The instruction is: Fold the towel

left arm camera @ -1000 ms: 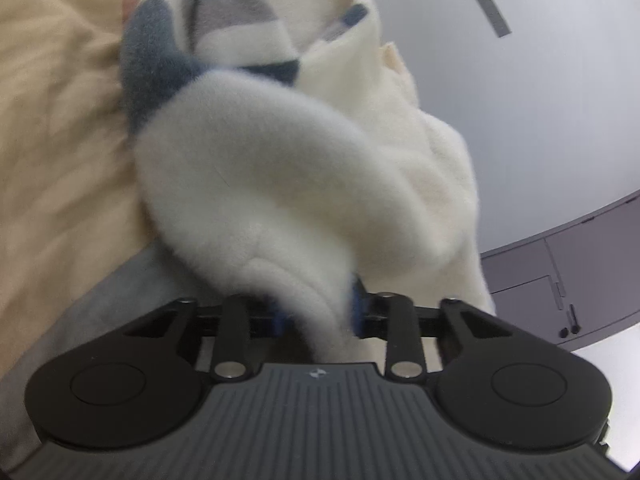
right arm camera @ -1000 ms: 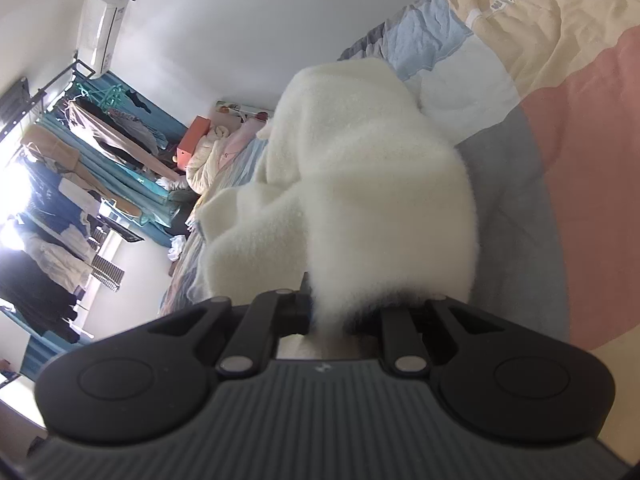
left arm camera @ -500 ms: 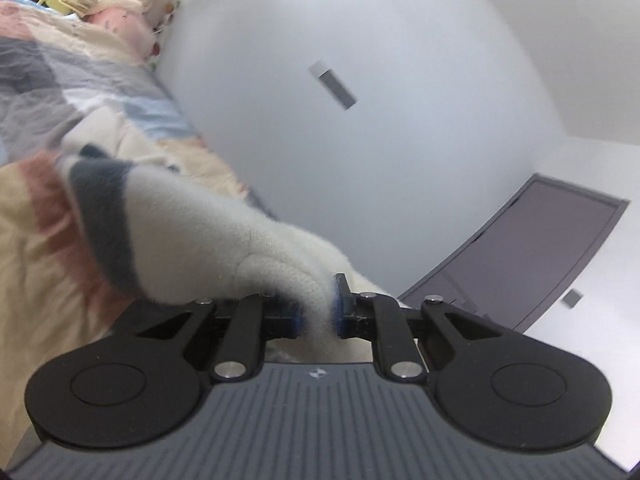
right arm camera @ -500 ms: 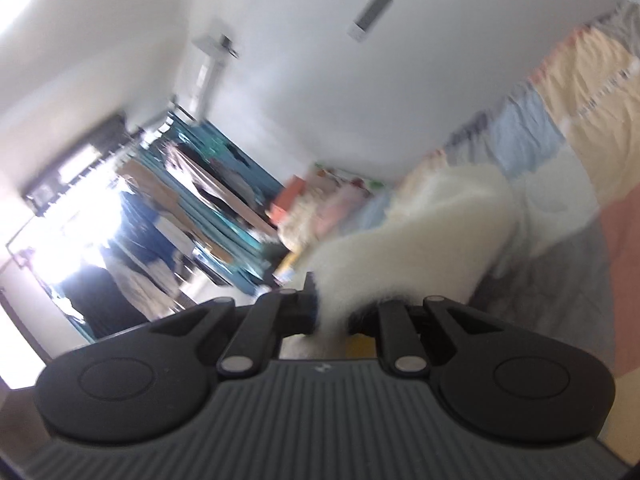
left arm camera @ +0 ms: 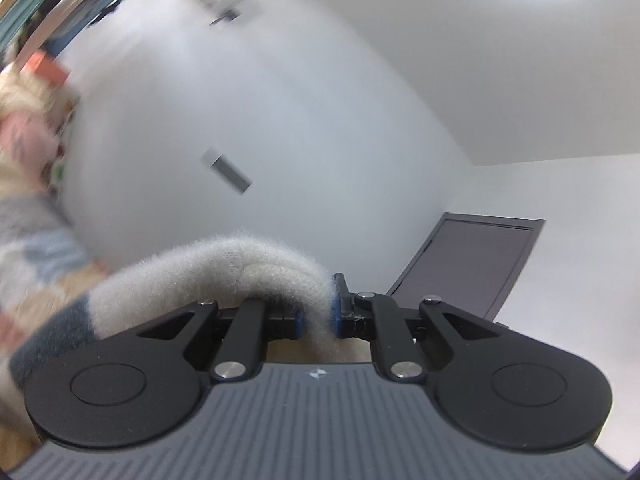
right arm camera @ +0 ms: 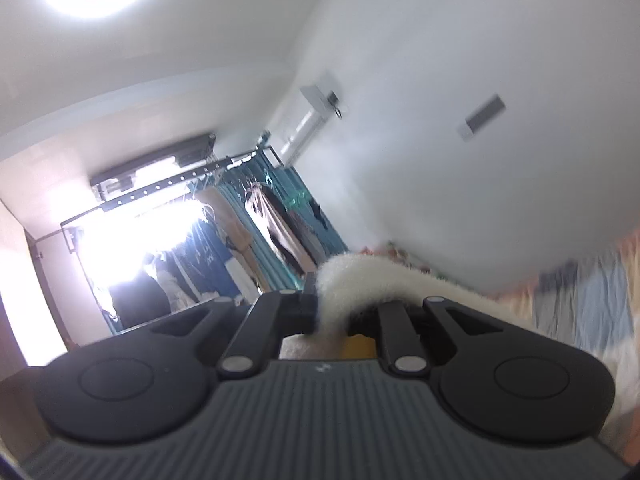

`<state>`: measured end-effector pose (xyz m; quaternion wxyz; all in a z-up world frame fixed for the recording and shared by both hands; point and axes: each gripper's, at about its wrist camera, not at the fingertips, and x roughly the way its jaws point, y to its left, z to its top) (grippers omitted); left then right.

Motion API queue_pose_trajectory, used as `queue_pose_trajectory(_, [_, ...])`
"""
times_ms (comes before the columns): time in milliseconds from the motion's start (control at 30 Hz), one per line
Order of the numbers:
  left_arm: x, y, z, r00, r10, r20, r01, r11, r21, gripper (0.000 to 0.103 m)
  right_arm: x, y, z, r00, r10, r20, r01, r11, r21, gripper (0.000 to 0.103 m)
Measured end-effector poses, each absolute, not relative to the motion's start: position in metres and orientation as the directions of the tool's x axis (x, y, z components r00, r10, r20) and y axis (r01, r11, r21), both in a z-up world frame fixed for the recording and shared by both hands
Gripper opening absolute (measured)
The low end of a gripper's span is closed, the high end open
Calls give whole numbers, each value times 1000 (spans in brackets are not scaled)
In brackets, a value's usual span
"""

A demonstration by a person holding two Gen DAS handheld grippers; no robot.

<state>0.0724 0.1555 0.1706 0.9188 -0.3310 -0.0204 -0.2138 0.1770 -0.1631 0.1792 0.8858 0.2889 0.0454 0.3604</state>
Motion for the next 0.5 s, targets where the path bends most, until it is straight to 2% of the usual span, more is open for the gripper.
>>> queue_pose_trajectory(167, [56,148,258,882,-400,248,469,702,-535,16,162,-168,259,750,627,211,-635,592,496,13])
queue_pose_trajectory(300, [46,140,298,874,-407,267,486,699,-524,16,148,-169,303,759,600,252,-644,639,421,13])
queue_pose_trajectory(400, [49,134,301,874,-418,250,485,703,-520,16,152,-169,316,782,586,211,-615,674,410,13])
queue_pose_trajectory(500, [65,127,280,880,-419,225,472,712,-520,18,172,-164,307,816,562,132,-565,731,382,13])
